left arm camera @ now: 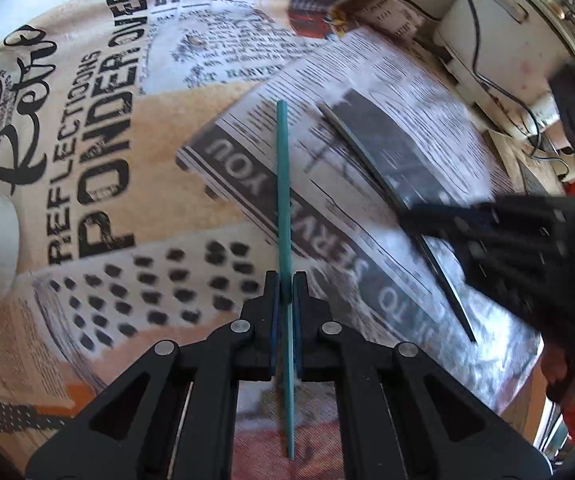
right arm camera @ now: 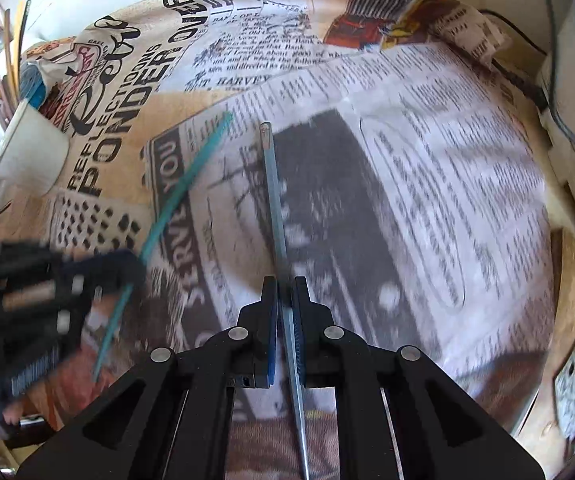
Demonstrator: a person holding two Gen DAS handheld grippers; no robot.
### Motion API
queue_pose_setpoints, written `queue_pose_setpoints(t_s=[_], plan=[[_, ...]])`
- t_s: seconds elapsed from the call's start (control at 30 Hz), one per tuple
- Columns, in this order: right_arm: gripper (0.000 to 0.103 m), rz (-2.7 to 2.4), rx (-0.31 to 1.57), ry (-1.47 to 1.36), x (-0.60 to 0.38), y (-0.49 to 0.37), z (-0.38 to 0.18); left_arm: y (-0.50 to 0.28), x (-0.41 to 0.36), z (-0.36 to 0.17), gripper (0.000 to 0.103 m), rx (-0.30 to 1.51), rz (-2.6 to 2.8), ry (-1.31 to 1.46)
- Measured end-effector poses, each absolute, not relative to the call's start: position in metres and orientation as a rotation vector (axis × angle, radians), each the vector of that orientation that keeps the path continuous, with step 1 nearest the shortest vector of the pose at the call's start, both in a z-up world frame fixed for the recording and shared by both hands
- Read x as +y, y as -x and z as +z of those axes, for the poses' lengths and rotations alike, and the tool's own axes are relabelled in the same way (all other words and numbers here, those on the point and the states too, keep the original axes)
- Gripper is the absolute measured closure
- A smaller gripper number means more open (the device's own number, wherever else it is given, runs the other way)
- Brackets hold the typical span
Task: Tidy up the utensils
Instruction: 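Grasp the grey chopstick with the right tool while the left tool grasps the teal chopstick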
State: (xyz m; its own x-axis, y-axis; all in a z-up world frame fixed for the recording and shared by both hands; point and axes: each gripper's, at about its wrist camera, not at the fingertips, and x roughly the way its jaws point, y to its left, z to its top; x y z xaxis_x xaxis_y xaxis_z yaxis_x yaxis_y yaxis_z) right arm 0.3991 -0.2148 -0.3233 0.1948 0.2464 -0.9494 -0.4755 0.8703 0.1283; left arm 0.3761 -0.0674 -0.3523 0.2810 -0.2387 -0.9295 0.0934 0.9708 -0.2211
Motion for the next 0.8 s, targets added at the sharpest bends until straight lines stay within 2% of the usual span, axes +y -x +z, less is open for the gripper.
queue_pose_setpoints(t_s=[0.43,0.8], plan=[[0.096,0.623,1.281,0.305,-0.189,-0.417,-0.326,-0.389,-0.078,-0.354,0.099,1.27,-0.233,0.107],[0.097,0.61,1.302,0.13,-0.215,-0.418,-0.322,-0.43,-0.091,-0.355,0.099,1.326,-0.271,0.149]])
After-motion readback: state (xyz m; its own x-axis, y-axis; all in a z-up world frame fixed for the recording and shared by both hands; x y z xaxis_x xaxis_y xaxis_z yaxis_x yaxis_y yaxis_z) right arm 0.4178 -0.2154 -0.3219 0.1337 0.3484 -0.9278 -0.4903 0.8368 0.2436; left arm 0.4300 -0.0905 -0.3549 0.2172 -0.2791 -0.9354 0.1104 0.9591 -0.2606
